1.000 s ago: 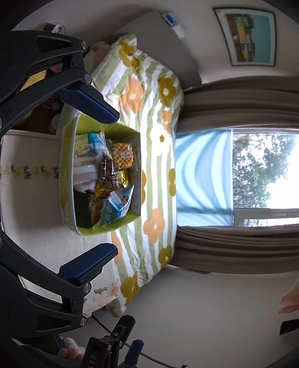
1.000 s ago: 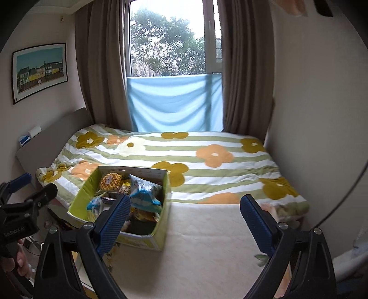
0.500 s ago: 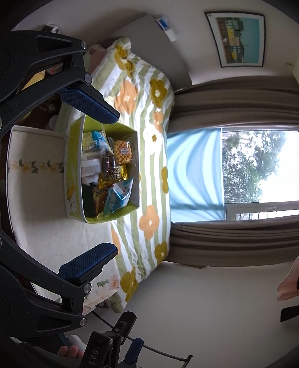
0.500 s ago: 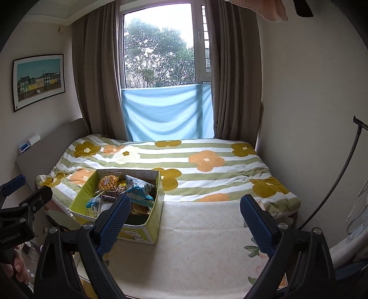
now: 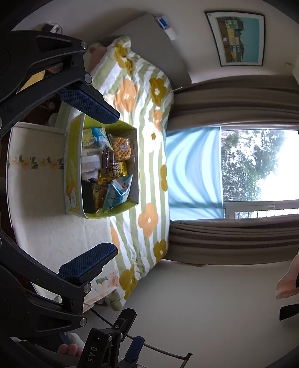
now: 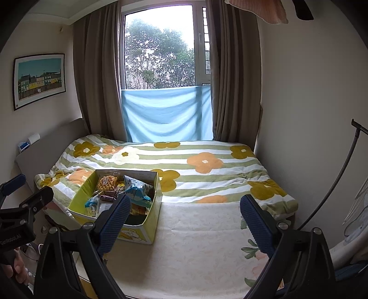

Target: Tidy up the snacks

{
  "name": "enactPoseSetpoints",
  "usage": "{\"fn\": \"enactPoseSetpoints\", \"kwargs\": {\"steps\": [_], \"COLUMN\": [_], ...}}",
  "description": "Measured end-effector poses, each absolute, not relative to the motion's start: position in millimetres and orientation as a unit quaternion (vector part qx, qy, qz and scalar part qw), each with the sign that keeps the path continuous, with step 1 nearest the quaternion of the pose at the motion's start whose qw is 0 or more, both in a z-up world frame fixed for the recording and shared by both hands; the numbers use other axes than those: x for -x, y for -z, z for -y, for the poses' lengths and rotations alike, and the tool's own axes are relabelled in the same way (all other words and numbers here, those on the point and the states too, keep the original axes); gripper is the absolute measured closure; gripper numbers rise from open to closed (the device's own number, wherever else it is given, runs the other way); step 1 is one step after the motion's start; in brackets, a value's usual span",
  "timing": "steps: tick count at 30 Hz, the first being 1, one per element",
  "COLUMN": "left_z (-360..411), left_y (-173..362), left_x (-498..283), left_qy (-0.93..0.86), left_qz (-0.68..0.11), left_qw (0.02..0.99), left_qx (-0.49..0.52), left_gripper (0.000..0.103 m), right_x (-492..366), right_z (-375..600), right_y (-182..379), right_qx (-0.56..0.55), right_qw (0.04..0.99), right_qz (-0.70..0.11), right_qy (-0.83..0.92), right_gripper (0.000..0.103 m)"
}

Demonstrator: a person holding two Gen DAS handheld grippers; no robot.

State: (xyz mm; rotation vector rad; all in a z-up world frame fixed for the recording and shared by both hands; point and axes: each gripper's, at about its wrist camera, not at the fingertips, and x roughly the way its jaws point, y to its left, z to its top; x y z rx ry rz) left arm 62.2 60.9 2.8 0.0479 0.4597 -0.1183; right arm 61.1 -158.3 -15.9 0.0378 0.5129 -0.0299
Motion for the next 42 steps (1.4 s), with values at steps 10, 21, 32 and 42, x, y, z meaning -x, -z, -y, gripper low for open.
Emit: {"fn": "enactPoseSetpoints", "kwargs": {"steps": [10,21,32,42], "left_z": [-55.5,-48.4,-46.7,-44.7], "left_y": [-2.2,2.2,4.7,4.0], "left_x": [-63.5,-65.4,-67.9,-67.6], "left_qy": [0.059,0.063,0.056,0.040], "left_qz": [-0.229,-0.235,-0.238,-0.230], "left_qw": [0.971,0.970,0.969,0.972], "left_qx": [-0.024,-0.028,-0.032,-0.041], "left_gripper": [0.000,0.000,0.000,0.000], "right_x": [-63.3,-64.0,-66.2,-66.6], "right_z": [164.4,166.9,167.4,165.6], "right_y": [16.4,18.9,20.8,21.9], "right_qx": [-0.019,-0.021,-0.023,-0.023], "right_qw": [0.967,0.966,0.965,0.965], "right_qz": [-0.255,-0.257,-0.259,-0.261], "right_qy": [0.018,0.021,0.018,0.020], "right_gripper": [0.008,0.008,0.008,0.008]}}
